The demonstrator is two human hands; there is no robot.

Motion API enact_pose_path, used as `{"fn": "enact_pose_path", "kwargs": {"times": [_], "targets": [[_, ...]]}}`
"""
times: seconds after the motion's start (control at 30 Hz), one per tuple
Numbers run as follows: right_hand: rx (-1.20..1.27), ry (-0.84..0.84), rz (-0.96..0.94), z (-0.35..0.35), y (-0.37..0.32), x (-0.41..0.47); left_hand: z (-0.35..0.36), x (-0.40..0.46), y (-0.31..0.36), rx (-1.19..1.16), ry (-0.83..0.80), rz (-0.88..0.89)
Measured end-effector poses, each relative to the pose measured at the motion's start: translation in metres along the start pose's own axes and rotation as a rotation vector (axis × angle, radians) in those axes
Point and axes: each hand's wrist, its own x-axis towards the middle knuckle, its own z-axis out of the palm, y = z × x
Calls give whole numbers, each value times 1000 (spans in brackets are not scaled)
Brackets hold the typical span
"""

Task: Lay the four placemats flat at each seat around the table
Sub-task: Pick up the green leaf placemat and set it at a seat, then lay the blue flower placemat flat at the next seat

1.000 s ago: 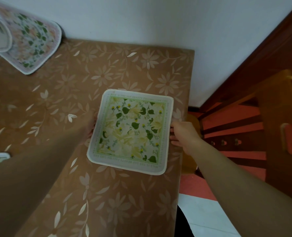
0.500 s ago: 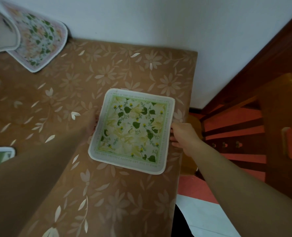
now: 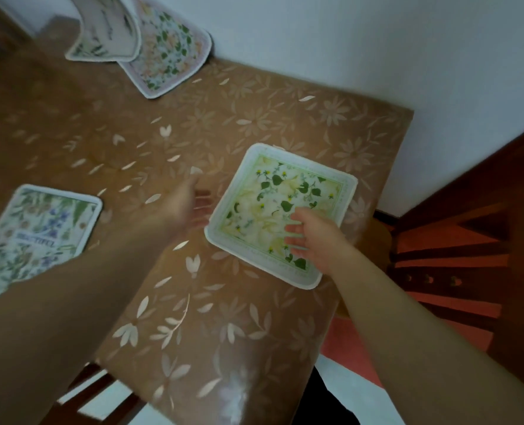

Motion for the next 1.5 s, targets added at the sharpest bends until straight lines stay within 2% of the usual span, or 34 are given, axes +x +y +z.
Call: {"fn": "enact_pose_path", "kwargs": {"times": [0.17, 0.43, 0.67, 0.8, 0.97, 1.1, 1.27, 1.5], "targets": [[33, -112, -30, 54, 15, -42, -41, -67, -48, -85, 115, 11], [-20, -228, -99, 142, 69, -127, -122, -169, -124, -315, 192, 79], [-101, -235, -241, 231, 144, -227, -224, -275, -190, -480, 307, 244], [-162, -260, -286, 282, 190, -280, -286, -335, -236, -554, 368, 260], [-220, -281, -381, 337, 217, -330, -352, -390, -271, -594, 479, 294], [-267, -289, -477, 367, 215, -343, -388, -403, -269, -628, 507, 357], [-279, -289, -519, 403, 196, -332, -419, -374, -265, -630, 515, 354], [-172, -275, -481, 472, 165, -256, -473, -293, -234, -554, 494, 327]]}}
